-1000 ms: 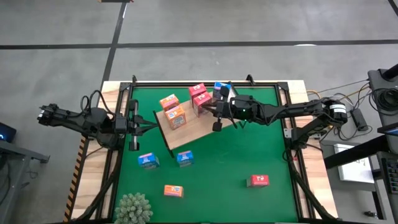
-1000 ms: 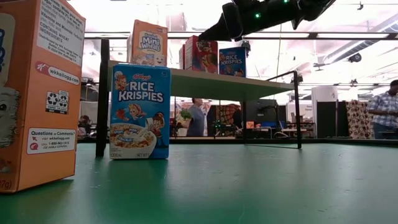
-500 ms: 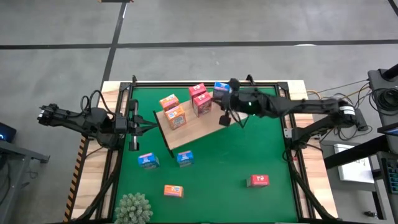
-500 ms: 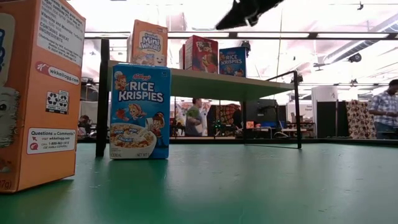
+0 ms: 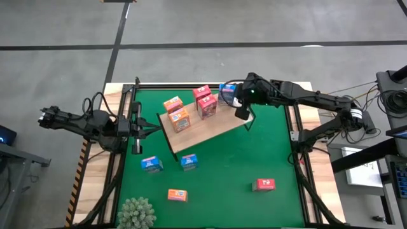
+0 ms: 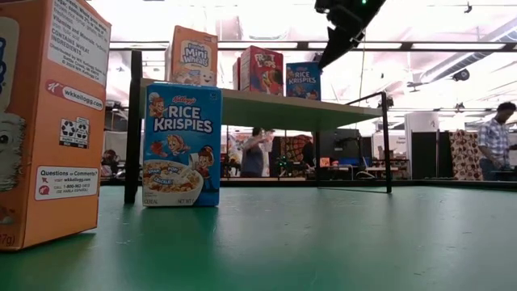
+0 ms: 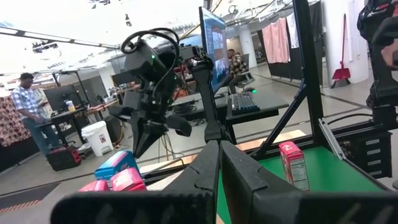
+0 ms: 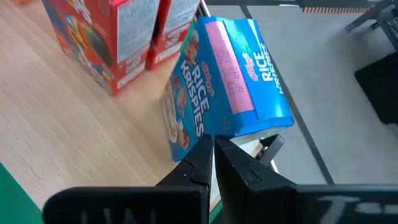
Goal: Stack cereal on shelf
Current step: Adjust the blue cereal box on the shelf
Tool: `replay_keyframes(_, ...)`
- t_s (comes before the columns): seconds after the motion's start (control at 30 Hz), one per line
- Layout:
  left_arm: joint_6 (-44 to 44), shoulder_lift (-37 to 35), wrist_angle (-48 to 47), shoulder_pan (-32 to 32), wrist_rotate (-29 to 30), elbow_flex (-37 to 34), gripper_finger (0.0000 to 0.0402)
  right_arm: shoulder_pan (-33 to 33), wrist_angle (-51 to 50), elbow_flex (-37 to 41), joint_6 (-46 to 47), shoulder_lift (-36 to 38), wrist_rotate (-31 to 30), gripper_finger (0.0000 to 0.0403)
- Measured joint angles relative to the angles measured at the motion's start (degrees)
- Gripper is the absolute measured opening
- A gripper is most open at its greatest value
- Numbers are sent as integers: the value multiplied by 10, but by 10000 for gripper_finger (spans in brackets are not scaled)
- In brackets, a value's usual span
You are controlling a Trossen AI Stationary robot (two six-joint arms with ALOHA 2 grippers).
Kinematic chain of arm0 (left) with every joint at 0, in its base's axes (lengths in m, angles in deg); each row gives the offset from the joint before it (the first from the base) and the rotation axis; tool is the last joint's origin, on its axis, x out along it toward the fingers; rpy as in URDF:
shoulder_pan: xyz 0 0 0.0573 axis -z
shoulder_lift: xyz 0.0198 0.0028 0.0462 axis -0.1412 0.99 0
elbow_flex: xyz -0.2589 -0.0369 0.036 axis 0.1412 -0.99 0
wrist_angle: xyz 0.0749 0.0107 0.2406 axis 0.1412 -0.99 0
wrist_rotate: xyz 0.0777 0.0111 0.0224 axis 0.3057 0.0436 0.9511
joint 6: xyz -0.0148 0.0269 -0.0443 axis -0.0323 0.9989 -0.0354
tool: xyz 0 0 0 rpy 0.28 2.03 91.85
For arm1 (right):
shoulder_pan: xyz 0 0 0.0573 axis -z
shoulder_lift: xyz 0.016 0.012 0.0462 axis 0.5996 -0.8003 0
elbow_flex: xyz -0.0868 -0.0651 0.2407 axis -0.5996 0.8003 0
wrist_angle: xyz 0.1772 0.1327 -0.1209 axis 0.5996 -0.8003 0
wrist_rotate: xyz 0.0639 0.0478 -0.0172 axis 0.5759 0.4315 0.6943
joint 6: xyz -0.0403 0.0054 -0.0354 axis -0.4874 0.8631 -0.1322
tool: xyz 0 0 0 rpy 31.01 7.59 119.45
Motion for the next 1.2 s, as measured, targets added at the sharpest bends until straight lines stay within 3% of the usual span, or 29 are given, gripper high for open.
replay_keyframes(0.37, -11, 0, 9, 0, 0, 0, 0, 0, -5, -1, -30, 1, 2, 9)
replay_keyframes(0.57, -19, 1, 16, 0, 0, 0, 0, 0, -22, 13, -41, 2, 50, 9)
replay_keyframes(0.9, -19, 4, 28, 0, 0, 0, 0, 7, 98, 56, -108, 1, 33, 9)
replay_keyframes(1.2, -22, 7, 30, 0, 0, 0, 0, 27, 107, 62, -131, 1, 17, 9)
